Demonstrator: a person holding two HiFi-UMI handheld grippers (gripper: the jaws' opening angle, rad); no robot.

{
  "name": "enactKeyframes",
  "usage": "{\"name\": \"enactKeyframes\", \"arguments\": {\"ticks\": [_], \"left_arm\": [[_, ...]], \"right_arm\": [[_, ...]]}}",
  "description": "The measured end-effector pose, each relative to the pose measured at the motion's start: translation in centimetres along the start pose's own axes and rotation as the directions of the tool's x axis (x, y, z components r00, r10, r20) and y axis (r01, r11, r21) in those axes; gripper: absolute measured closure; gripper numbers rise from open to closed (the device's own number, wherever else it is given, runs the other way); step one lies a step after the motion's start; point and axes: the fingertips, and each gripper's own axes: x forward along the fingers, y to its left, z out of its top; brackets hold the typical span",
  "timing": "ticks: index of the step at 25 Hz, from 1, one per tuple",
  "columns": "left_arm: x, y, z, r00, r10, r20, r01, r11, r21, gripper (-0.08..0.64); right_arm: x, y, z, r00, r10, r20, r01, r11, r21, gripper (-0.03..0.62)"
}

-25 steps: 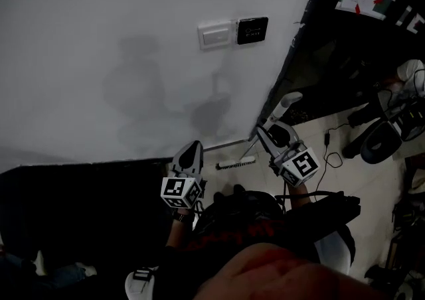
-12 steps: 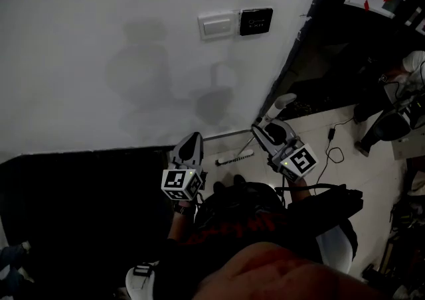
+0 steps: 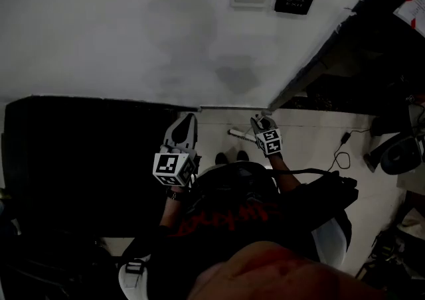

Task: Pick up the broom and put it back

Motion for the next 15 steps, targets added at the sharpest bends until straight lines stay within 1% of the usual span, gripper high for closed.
{"name": "enactKeyframes", "arguments": {"ticks": [2, 4, 6, 7, 10, 11, 12, 13, 14, 15], "left_arm": [[-1.2, 0.1, -0.6, 0.999, 0.05, -0.009, -0.05, 0.999, -0.001, 0.555], [-2.7, 0.3, -1.4, 0.994, 0.102, -0.038, -0.102, 0.995, -0.001, 0.555], [-4.8, 0.5, -2.3, 0.985, 0.16, -0.066, -0.161, 0.987, -0.009, 0.555], [-6.1, 0.6, -2.9, 0.978, 0.197, -0.075, -0.198, 0.98, -0.015, 0.554], [-9.4, 0.8, -4.8, 0.948, 0.3, -0.108, -0.306, 0.951, -0.049, 0.555], [-10.1, 0.7, -5.4, 0.941, 0.317, -0.116, -0.325, 0.944, -0.054, 0.555], [-10.7, 0.7, -6.0, 0.937, 0.326, -0.123, -0.334, 0.941, -0.055, 0.555], [-11.3, 0.6, -6.5, 0.934, 0.332, -0.132, -0.341, 0.939, -0.055, 0.555], [-11.9, 0.5, -6.9, 0.931, 0.338, -0.137, -0.348, 0.936, -0.057, 0.555], [-12.5, 0.4, -7.1, 0.929, 0.344, -0.136, -0.355, 0.933, -0.061, 0.555]], "right_arm": [[3.2, -1.0, -3.4, 0.993, 0.022, -0.113, -0.024, 1.0, -0.017, 0.503], [5.7, -1.9, -6.4, 0.977, 0.026, -0.214, -0.032, 0.999, -0.026, 0.503], [7.4, -2.3, -8.6, 0.96, 0.042, -0.276, -0.05, 0.999, -0.021, 0.503], [8.4, -2.4, -8.9, 0.958, 0.059, -0.28, -0.067, 0.998, -0.021, 0.502], [12.1, -3.3, -6.5, 0.965, 0.085, -0.249, -0.103, 0.993, -0.057, 0.502], [13.3, -4.4, -5.7, 0.966, 0.073, -0.247, -0.091, 0.994, -0.062, 0.5], [14.3, -5.6, -4.7, 0.97, 0.049, -0.237, -0.062, 0.997, -0.051, 0.499], [15.0, -6.8, -3.8, 0.975, 0.028, -0.221, -0.03, 1.0, -0.005, 0.499], [15.5, -7.8, -3.1, 0.981, 0.027, -0.194, -0.01, 0.996, 0.09, 0.475], [15.7, -8.5, -2.2, 0.988, 0.038, -0.149, -0.005, 0.976, 0.216, 0.332]]}}
